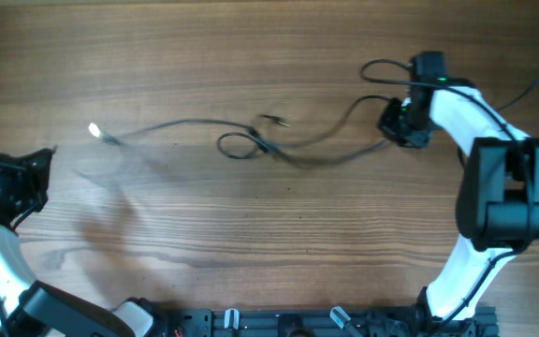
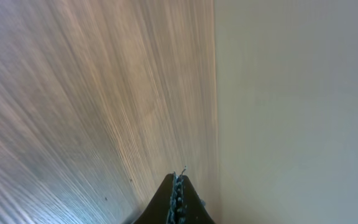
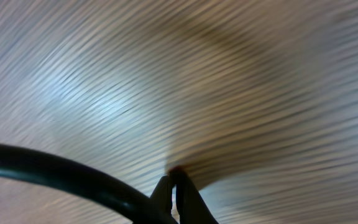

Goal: Untangle cables

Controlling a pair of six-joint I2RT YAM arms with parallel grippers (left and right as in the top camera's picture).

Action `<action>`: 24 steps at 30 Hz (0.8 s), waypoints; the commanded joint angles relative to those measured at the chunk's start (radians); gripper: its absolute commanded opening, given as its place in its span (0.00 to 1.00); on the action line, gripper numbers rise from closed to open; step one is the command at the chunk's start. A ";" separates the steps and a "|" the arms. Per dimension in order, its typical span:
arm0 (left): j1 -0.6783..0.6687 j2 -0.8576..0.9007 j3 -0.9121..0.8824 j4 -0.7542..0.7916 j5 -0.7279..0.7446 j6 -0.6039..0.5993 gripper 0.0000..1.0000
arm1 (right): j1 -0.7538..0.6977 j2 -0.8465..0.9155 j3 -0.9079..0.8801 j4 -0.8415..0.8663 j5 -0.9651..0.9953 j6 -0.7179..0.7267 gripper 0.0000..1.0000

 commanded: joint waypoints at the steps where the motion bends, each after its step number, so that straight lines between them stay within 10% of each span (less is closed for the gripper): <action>1: 0.002 -0.017 -0.003 -0.014 0.007 -0.006 0.04 | -0.114 0.029 -0.091 0.022 0.063 -0.004 0.04; 9: -0.202 -0.017 -0.004 -0.071 -0.150 0.038 0.04 | -0.159 0.029 -0.208 0.140 -0.112 -0.032 0.04; 18: -0.822 0.028 -0.004 -0.034 -0.355 0.171 0.11 | -0.065 0.030 -0.208 0.169 -0.158 -0.120 0.04; 20: -0.962 0.071 -0.004 0.029 -0.390 0.171 0.21 | -0.036 0.030 -0.208 0.179 -0.162 -0.133 0.04; 24: -1.175 0.184 -0.004 0.196 -0.455 0.155 0.77 | 0.030 0.029 -0.208 0.200 -0.162 -0.134 0.04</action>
